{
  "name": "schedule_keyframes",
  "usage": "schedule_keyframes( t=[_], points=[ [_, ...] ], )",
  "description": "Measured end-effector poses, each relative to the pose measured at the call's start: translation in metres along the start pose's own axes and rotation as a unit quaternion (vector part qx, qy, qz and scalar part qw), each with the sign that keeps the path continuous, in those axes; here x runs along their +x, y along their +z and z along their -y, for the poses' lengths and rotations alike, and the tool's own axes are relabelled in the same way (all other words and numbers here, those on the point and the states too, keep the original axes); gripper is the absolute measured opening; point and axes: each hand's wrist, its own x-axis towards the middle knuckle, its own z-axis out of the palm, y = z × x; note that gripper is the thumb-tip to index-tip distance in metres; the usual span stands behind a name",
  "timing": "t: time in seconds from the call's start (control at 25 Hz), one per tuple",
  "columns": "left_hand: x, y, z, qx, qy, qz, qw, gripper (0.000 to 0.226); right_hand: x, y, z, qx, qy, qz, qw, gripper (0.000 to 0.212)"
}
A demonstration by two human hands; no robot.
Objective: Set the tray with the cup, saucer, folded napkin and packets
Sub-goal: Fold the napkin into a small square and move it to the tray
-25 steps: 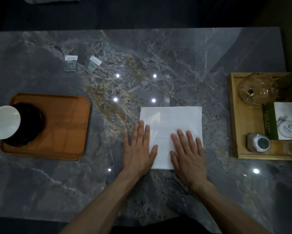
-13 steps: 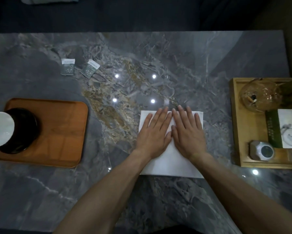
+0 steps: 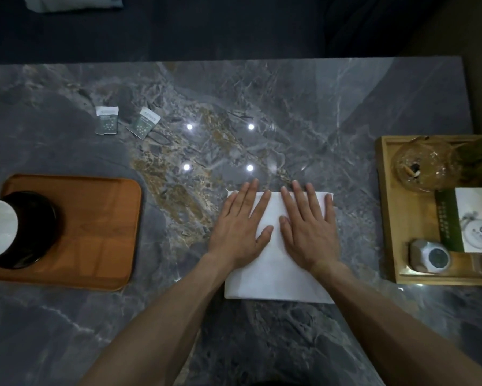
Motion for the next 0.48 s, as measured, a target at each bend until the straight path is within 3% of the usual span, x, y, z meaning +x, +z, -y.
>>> schedule_keyframes(
  t=[0.32,0.48],
  points=[
    [0.0,-0.015,0.002,-0.065,0.019,0.051,0.996,0.074,0.0,-0.016,-0.004,0.019,-0.02,0.049,0.998,0.065],
    [0.002,-0.037,0.025,-0.067,0.041,0.013,0.997,0.061,0.004,-0.04,-0.027,0.006,-0.055,0.054,0.997,0.067]
  ],
)
